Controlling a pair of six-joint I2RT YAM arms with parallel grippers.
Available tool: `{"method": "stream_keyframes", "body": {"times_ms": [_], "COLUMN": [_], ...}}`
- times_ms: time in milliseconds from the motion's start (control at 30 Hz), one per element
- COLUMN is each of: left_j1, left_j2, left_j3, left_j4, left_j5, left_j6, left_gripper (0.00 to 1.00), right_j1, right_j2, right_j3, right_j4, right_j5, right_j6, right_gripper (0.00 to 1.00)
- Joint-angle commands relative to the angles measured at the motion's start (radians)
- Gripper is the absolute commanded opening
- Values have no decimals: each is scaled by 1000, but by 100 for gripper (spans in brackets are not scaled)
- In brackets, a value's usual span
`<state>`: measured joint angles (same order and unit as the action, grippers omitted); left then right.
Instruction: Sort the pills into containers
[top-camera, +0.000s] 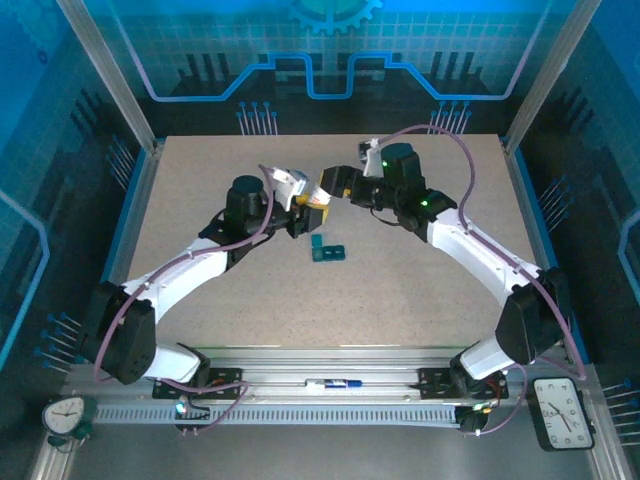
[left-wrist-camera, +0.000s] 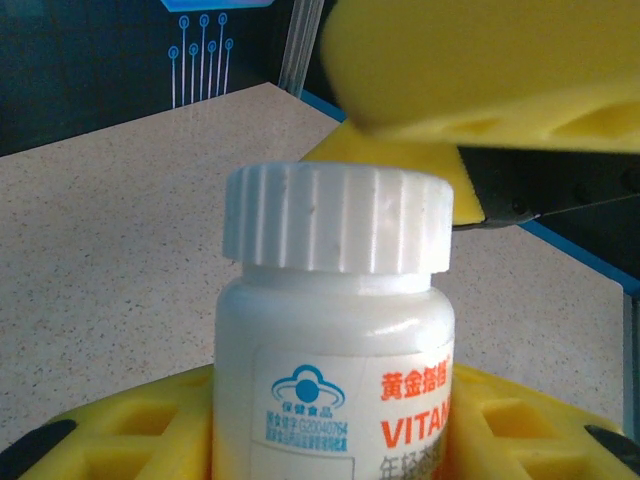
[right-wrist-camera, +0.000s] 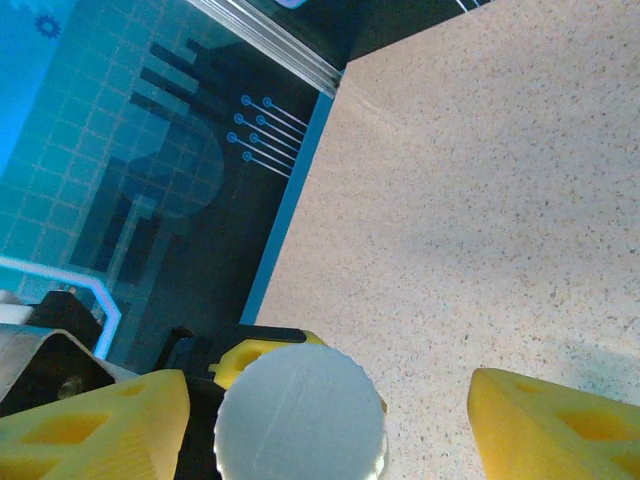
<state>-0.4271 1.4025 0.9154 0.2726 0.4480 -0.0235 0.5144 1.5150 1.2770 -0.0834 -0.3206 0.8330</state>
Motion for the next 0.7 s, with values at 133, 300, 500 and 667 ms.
{"method": "stream_keyframes", "body": {"times_ms": [133,300,500,667], "left_j1": [-10,-9,-4,39], "left_j2": [13,13,2,-10], "left_j3": [36,34,34,30], "left_j4": [-2,1,6,55], "left_j5": [-14,-17,16,158], "left_j6": [28,23,5,-111], "left_gripper": [16,16,16,16], "right_j1": [27,25,-33,-101], "right_j2": [36,38,-1,-27], "right_j3": [46,37,-112,-237], "right_j4": [-29,-13,304,531], "right_j5": [6,-20,-227,-394], "right_j6": [-12,-32,-133,-145], "right_gripper": [65,47,45,47]}}
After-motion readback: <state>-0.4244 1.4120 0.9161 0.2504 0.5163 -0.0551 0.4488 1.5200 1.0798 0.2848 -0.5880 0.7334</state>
